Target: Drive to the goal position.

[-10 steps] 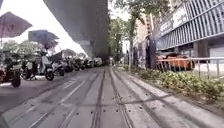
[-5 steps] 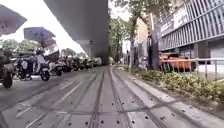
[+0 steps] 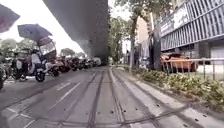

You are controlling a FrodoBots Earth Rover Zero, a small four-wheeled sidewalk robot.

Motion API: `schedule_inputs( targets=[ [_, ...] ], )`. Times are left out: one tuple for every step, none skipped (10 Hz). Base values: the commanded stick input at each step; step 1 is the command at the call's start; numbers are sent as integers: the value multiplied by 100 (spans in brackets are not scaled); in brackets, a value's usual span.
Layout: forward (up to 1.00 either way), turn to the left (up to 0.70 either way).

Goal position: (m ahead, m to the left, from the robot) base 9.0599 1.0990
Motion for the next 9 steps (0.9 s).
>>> schedule_inputs(
  targets=[
    [45,0],
    [45,0],
    [45,0],
    [45,0],
    [45,0],
    [45,0],
    [45,0],
    [45,0],
    [45,0]
  ],
)
